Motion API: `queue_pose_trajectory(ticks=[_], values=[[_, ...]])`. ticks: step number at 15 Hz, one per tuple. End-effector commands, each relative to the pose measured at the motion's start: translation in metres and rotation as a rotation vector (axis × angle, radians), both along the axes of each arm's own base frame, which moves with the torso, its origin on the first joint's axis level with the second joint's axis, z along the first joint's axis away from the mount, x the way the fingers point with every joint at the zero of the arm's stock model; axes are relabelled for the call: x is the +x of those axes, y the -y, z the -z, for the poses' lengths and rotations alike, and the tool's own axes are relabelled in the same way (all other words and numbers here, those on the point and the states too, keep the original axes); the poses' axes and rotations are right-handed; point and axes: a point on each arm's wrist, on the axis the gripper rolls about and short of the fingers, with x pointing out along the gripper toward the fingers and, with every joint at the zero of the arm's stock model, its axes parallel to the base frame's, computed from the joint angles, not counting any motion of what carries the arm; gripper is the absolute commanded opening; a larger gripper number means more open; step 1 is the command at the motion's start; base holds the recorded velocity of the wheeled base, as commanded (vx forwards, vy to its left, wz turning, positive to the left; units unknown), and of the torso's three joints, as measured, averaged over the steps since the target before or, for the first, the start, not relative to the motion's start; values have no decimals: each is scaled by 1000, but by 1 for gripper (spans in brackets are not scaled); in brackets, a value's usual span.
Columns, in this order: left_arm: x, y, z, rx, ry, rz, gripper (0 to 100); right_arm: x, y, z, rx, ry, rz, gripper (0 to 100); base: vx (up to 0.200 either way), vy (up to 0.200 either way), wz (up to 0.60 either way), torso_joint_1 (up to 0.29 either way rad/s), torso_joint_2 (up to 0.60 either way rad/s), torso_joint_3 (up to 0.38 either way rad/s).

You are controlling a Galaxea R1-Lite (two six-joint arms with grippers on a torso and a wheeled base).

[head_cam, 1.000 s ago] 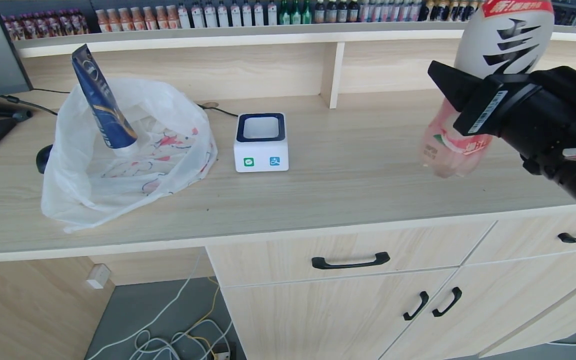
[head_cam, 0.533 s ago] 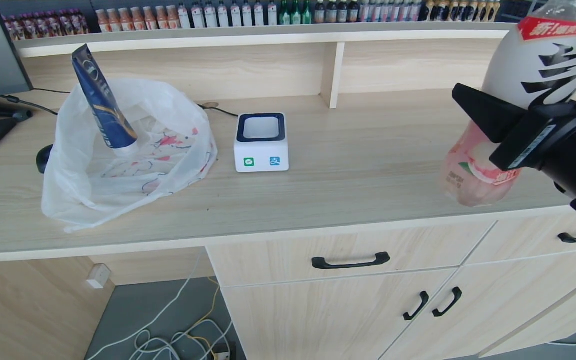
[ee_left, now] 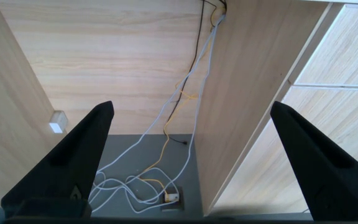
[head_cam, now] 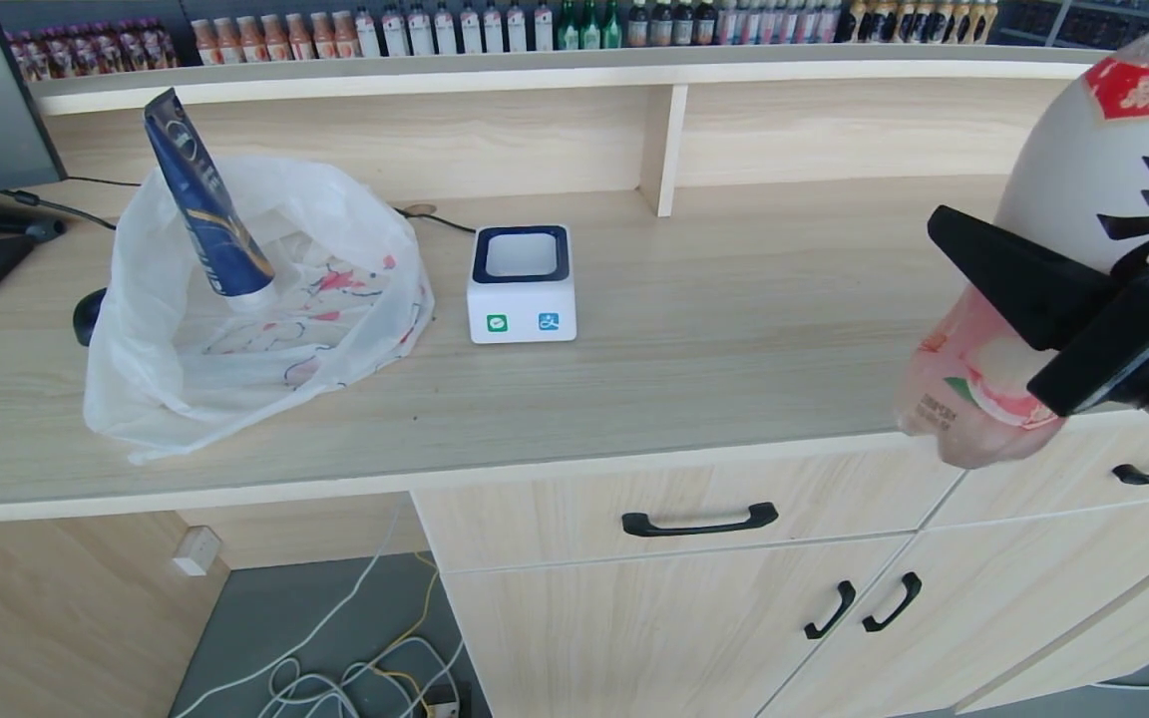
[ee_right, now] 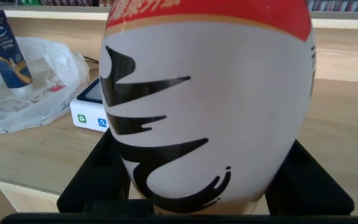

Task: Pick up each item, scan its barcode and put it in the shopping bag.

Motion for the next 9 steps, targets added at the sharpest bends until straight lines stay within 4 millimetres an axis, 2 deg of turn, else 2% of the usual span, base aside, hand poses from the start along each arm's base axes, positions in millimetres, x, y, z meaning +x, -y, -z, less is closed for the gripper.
queue_pose_trajectory(ticks=[1,5,9], values=[[0,0,0,-1,0,0,100,-13,4,6,-26,4,-27,0,0,0,0,0,0,0],[0,0,0,-1,0,-1,100,-29,4,21,-113,5,-79,0,0,0,0,0,0,0],[0,0,0,-1,0,-1,100,-33,4,29,-150,-2,-97,0,0,0,0,0,0,0]])
